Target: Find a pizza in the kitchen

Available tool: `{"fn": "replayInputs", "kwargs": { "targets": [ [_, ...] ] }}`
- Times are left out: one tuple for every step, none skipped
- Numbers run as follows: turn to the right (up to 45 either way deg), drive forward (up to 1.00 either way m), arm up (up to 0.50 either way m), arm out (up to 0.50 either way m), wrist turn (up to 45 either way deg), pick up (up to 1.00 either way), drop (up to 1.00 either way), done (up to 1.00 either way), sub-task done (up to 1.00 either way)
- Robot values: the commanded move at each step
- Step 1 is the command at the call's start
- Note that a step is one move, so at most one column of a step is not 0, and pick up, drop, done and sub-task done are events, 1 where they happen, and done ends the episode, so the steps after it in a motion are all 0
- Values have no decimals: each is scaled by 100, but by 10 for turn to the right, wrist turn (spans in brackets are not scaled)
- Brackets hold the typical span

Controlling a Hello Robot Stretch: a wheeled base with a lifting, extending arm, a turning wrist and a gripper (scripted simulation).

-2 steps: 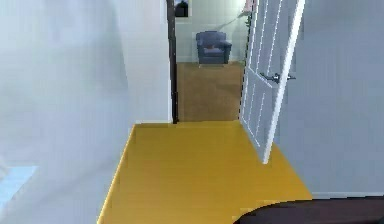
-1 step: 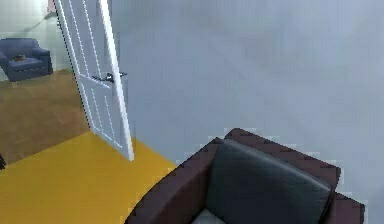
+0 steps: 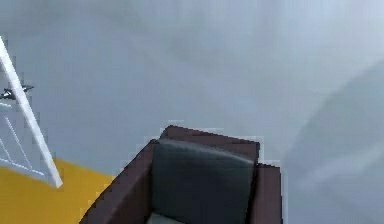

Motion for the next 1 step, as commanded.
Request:
{"fn": "replayInputs", "kwargs": {
  "targets": [
    [30,0,0,0,0,0,0,0,0]
  ]
}}
